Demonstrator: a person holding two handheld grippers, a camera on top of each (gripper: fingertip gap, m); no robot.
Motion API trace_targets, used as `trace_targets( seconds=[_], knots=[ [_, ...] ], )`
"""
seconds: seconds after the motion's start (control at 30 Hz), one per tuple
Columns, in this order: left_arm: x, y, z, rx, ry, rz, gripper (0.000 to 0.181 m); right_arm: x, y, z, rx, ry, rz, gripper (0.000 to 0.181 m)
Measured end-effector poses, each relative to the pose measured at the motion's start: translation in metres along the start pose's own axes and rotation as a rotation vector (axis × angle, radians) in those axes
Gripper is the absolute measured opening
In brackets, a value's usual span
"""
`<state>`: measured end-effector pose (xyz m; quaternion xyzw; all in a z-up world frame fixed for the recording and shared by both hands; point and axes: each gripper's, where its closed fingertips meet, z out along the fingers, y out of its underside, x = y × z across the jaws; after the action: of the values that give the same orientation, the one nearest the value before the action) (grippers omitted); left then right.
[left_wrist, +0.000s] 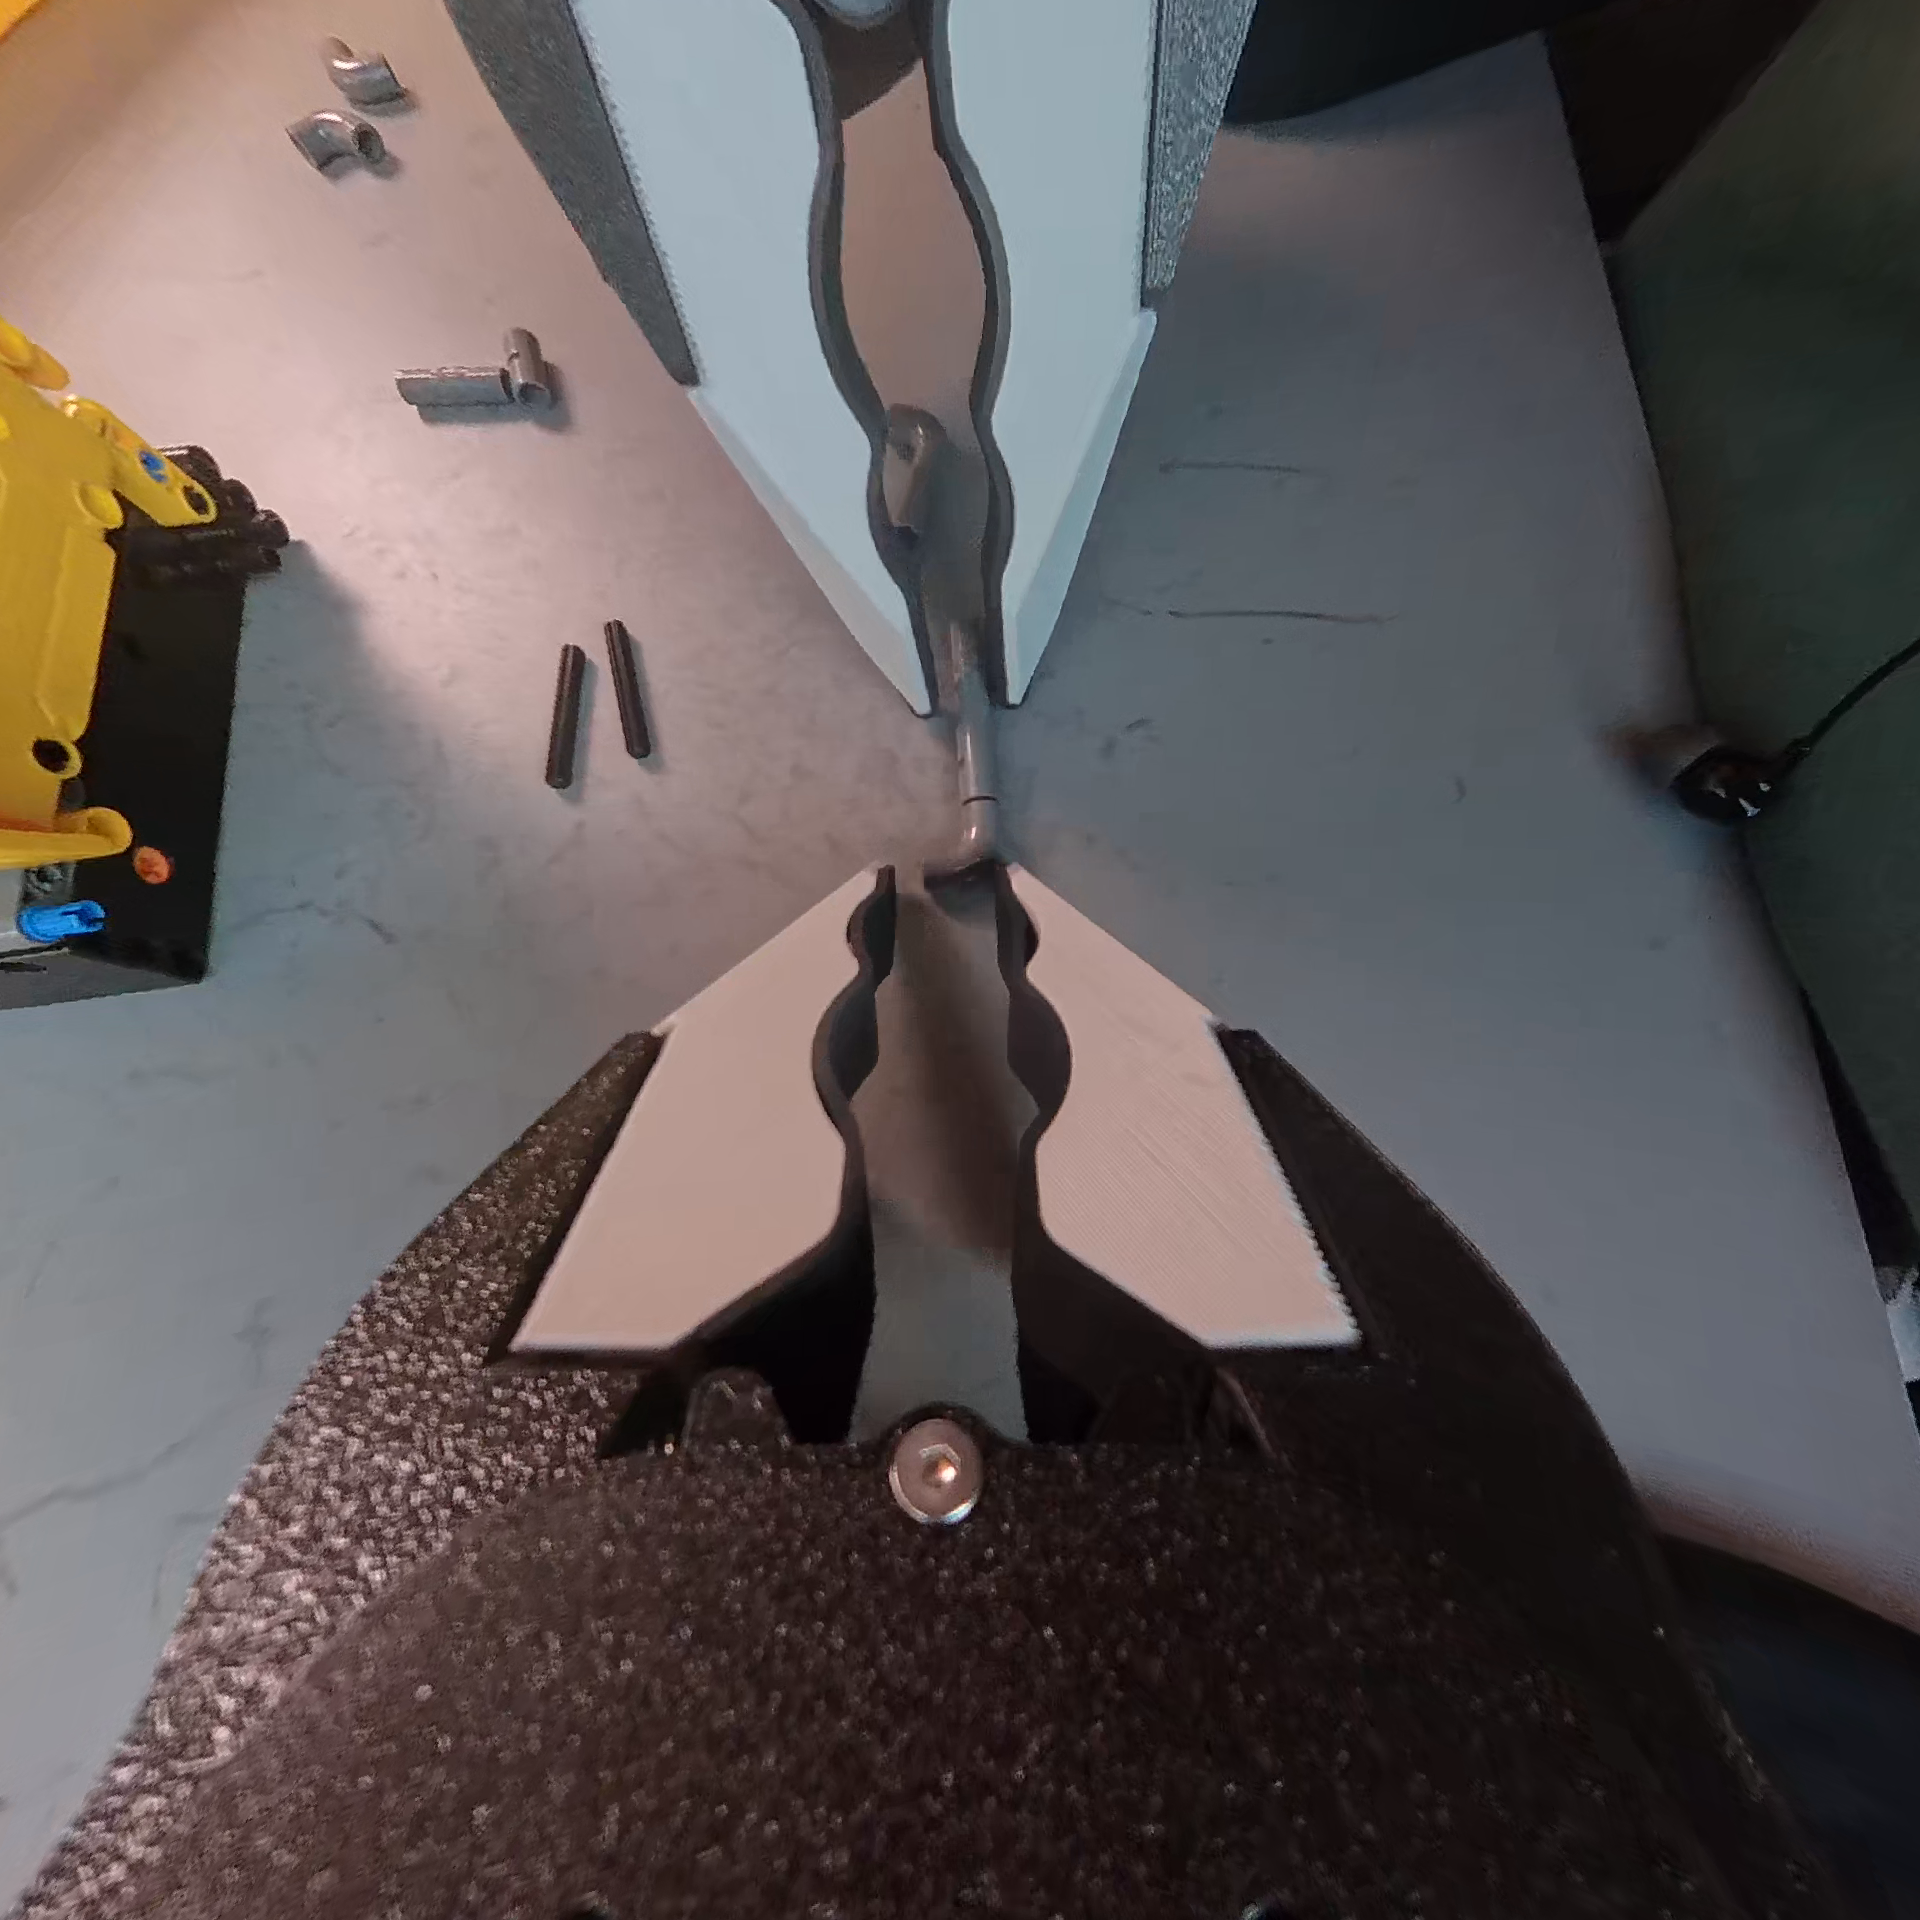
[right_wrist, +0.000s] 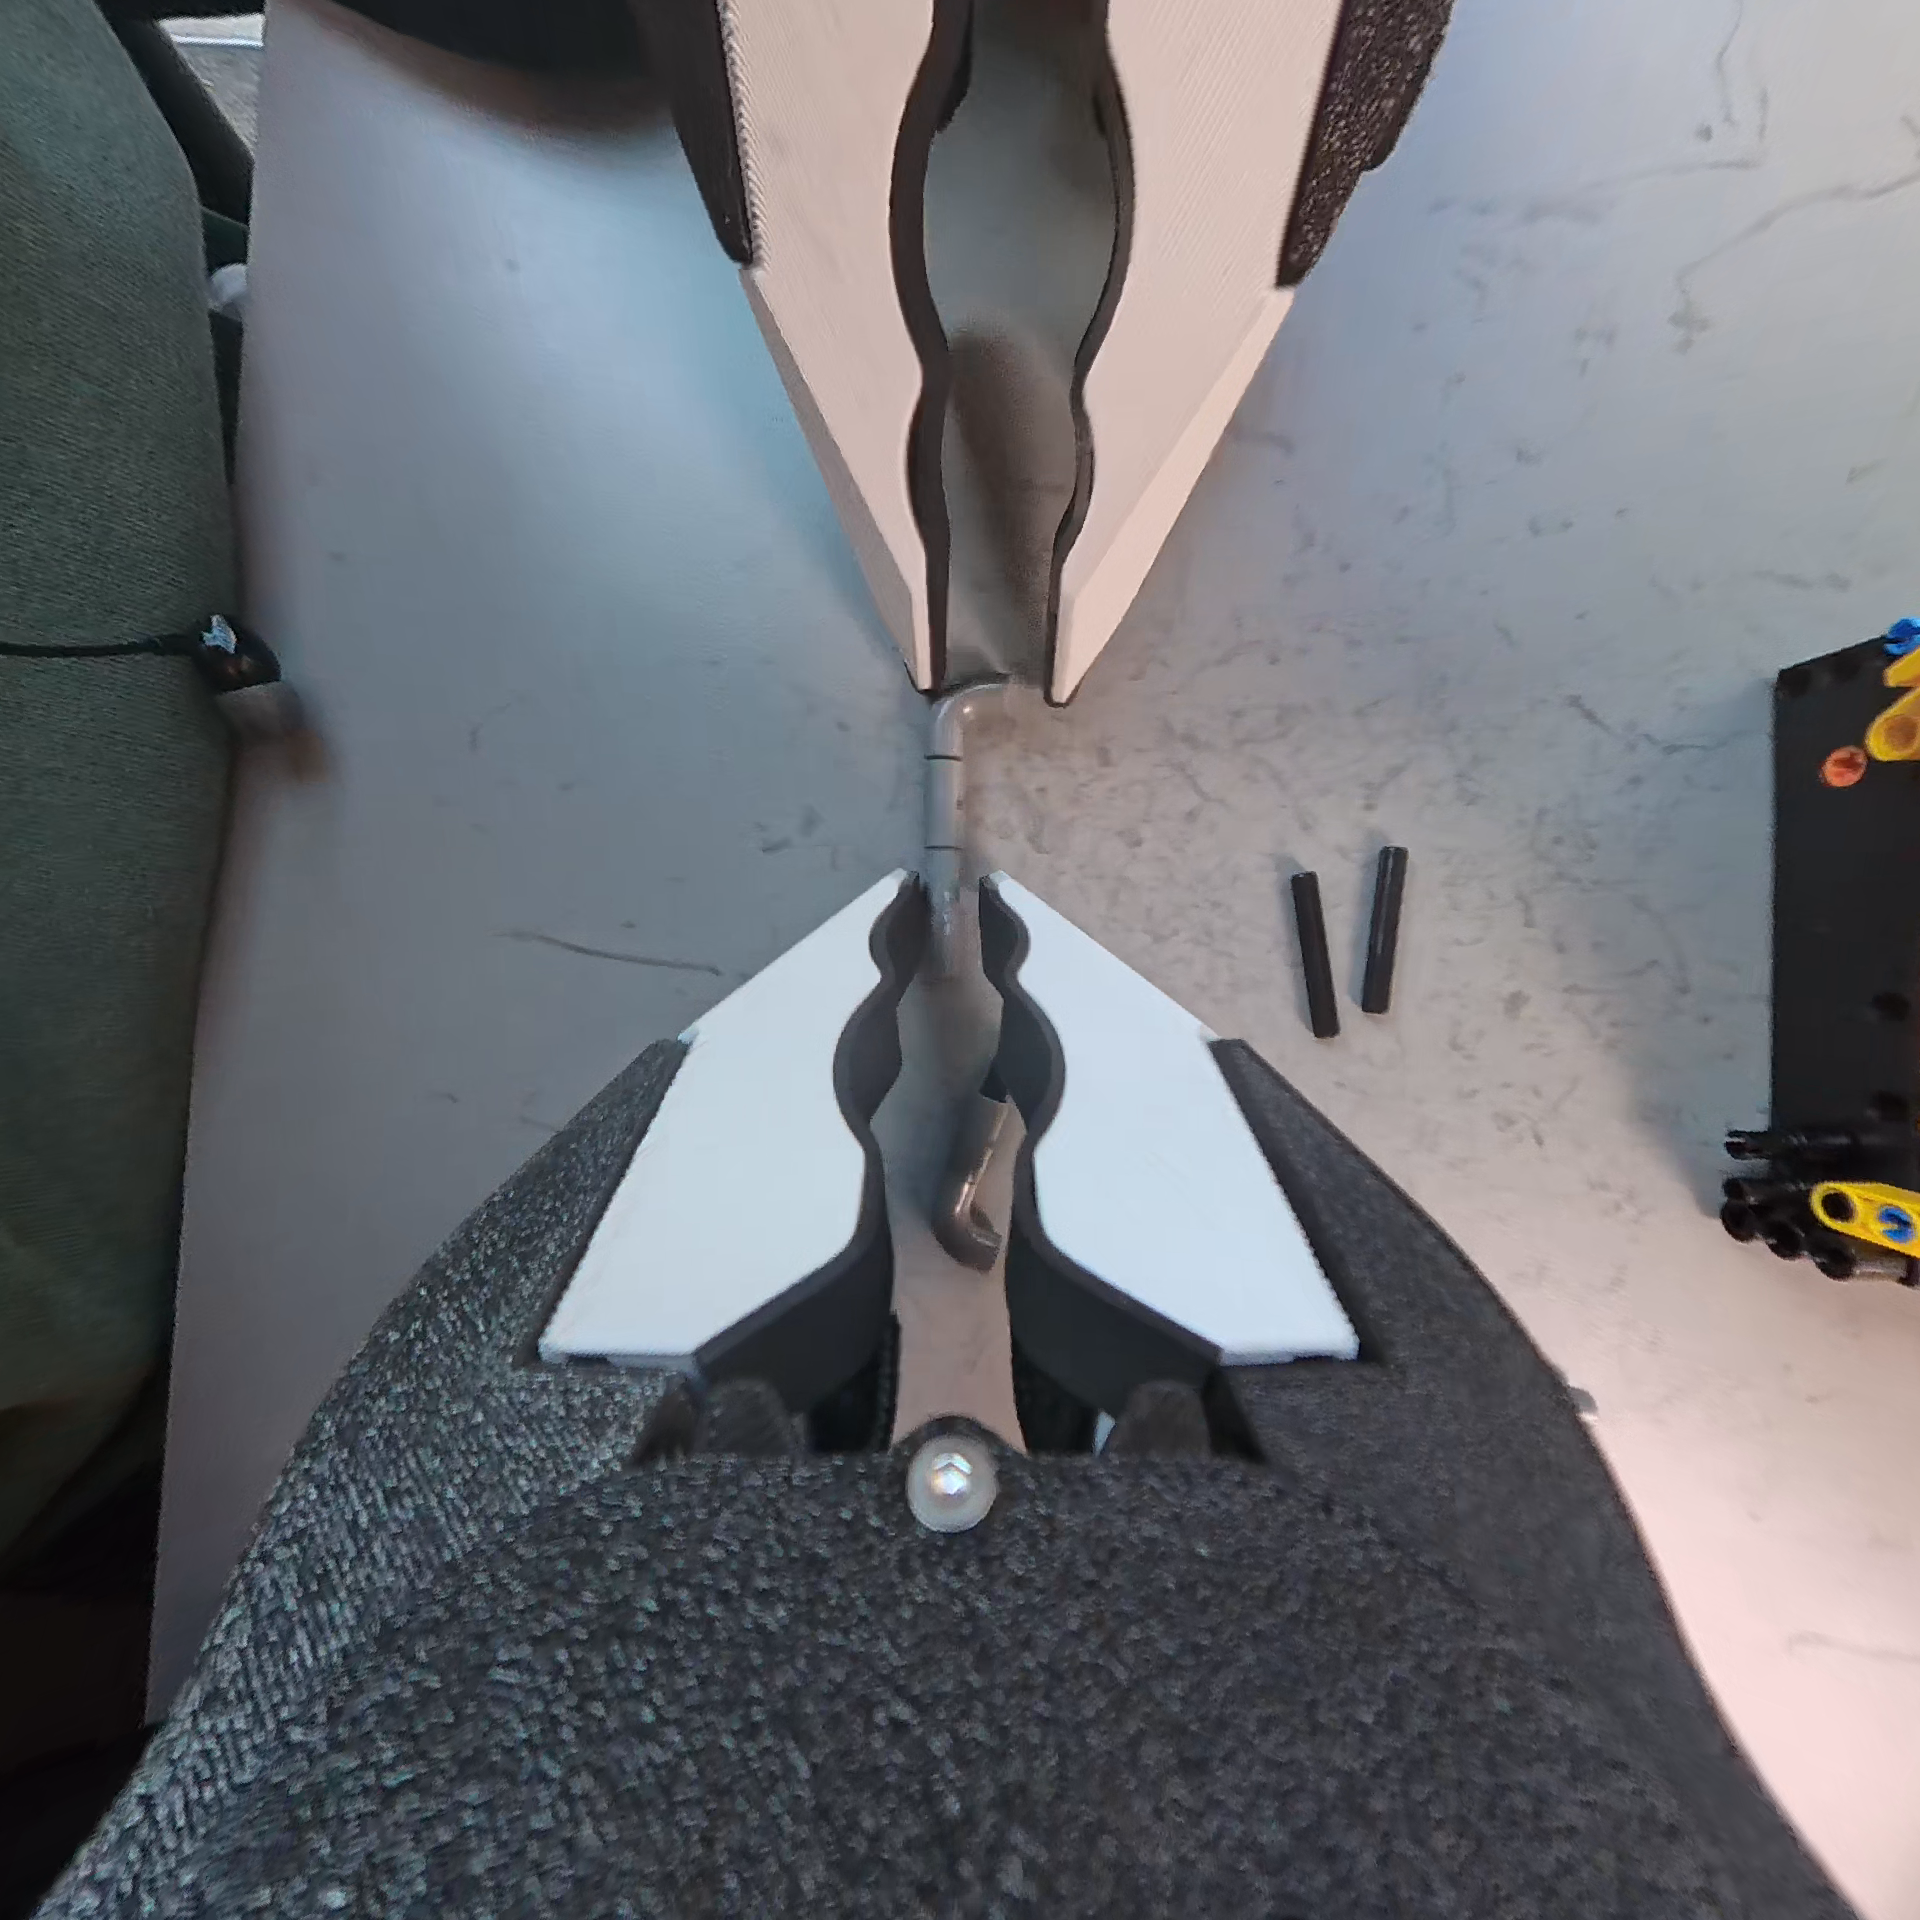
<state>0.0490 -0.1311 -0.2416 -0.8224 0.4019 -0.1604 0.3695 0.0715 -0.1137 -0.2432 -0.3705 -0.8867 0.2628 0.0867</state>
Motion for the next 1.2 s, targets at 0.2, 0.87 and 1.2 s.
trace_targets(
  seconds=[0.2,0.87,1.2],
  knots=[
    [0.003,0.0,0.002,-0.007,0.005,0.009,0.012,-0.002,-0.011,0.0,0.043,-0.003,-0.011,0.011],
    [0.005,-0.002,0.004,-0.008,0.004,0.016,0.007,-0.001,0.001,-0.014,0.014,0.027,-0.036,0.019],
    [0.003,-0.004,0.001,0.015,-0.007,0.023,0.017,0.01,0.014,-0.015,0.008,0.044,-0.027,0.017]
  ],
)
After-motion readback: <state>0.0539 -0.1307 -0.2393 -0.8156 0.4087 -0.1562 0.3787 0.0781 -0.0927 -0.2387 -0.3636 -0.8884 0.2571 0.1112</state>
